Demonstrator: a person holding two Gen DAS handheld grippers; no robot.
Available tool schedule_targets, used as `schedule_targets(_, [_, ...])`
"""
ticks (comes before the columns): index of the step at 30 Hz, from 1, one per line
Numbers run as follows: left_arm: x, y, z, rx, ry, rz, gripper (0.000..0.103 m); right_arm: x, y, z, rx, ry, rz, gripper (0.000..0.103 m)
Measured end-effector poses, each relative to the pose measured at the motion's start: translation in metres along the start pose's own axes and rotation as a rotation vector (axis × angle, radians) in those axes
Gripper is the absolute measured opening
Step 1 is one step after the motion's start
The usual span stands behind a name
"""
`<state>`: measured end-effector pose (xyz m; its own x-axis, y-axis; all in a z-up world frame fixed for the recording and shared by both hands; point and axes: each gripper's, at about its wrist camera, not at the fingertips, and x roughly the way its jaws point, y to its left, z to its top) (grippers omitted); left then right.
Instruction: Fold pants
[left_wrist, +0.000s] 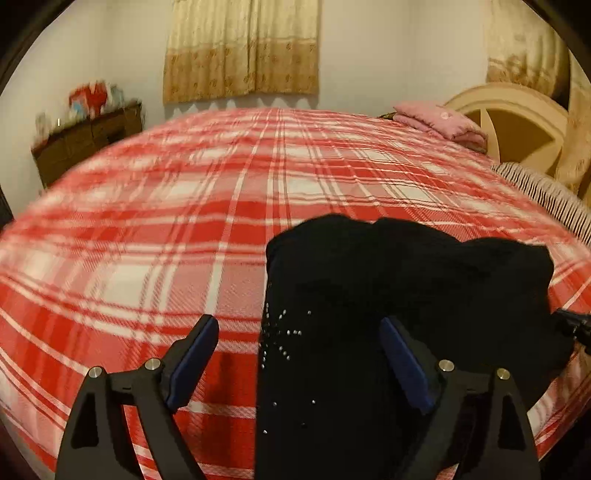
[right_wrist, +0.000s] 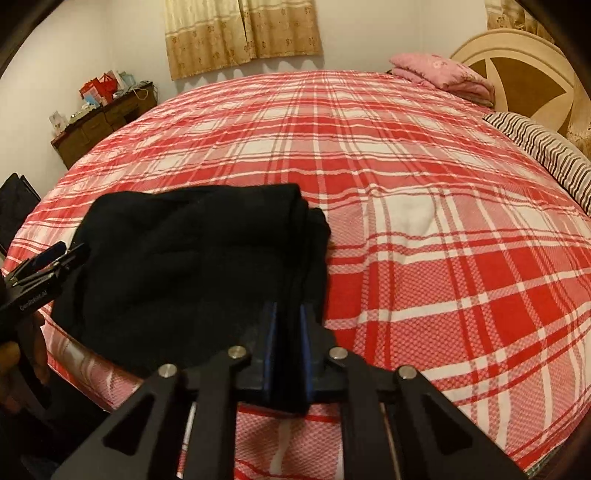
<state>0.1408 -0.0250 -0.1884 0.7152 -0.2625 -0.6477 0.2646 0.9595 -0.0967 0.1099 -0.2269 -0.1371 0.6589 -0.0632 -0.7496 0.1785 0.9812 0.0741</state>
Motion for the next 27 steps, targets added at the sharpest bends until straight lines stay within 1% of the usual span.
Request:
schedule_targets(2, [0.001, 0.005, 0.0, -0.046, 0.011, -0.023, 0.09, 0.0, -0.003, 0.001, 0.012, 0.005, 0.002, 0.021])
schedule_targets(4, [0.0, 0.004, 0.001, -0.047, 0.009, -0.023, 0.09, -0.004, -0.002, 0.003, 0.019, -0.004, -0.013, 0.025])
schedule_targets(5, [0.0, 0.003, 0.001, -0.042, 0.008, -0.022, 0.09, -0.008, -0.001, 0.005, 0.025, -0.016, -0.024, 0.026])
schedule_targets(7, [-0.001, 0.002, 0.001, -0.043, 0.009, -0.026, 0.09, -0.021, 0.008, 0.013, 0.02, -0.078, -0.054, 0.03])
schedule_targets(8, [-0.001, 0.001, 0.001, -0.043, 0.012, -0.031, 0.09, -0.028, 0.014, 0.017, 0.011, -0.11, -0.052, 0.036])
schedule_targets(9, [-0.002, 0.001, 0.0, -0.041, 0.013, -0.033, 0.09, -0.034, 0.023, 0.023, -0.007, -0.142, -0.033, 0.039])
schedule_targets(10, [-0.002, 0.001, 0.0, -0.036, 0.013, -0.032, 0.09, -0.037, 0.032, 0.029, -0.026, -0.16, -0.004, 0.047])
schedule_targets(11, [-0.002, 0.0, 0.001, -0.034, 0.014, -0.032, 0.09, -0.039, 0.04, 0.033, -0.041, -0.174, 0.028, 0.053])
schedule_targets(13, [-0.003, 0.0, 0.002, -0.03, 0.017, -0.032, 0.09, -0.035, 0.06, 0.041, -0.079, -0.181, 0.09, 0.055])
schedule_targets(14, [-0.003, 0.0, 0.002, -0.025, 0.017, -0.031, 0.09, -0.029, 0.066, 0.042, -0.095, -0.169, 0.102, 0.055])
schedule_targets(17, [-0.004, -0.001, 0.002, -0.013, 0.015, -0.031, 0.09, 0.001, 0.077, 0.044, -0.118, -0.097, 0.117, 0.055])
schedule_targets(19, [-0.003, -0.002, 0.002, -0.012, 0.016, -0.036, 0.09, 0.017, 0.073, 0.04, -0.11, -0.062, 0.088, 0.055])
schedule_targets(21, [-0.002, -0.003, 0.002, -0.012, 0.02, -0.041, 0.09, 0.03, 0.06, 0.036, -0.086, -0.028, 0.085, 0.055])
schedule_targets(27, [-0.004, -0.004, 0.003, 0.006, 0.017, -0.031, 0.09, 0.029, 0.05, 0.035, -0.069, -0.035, 0.121, 0.054])
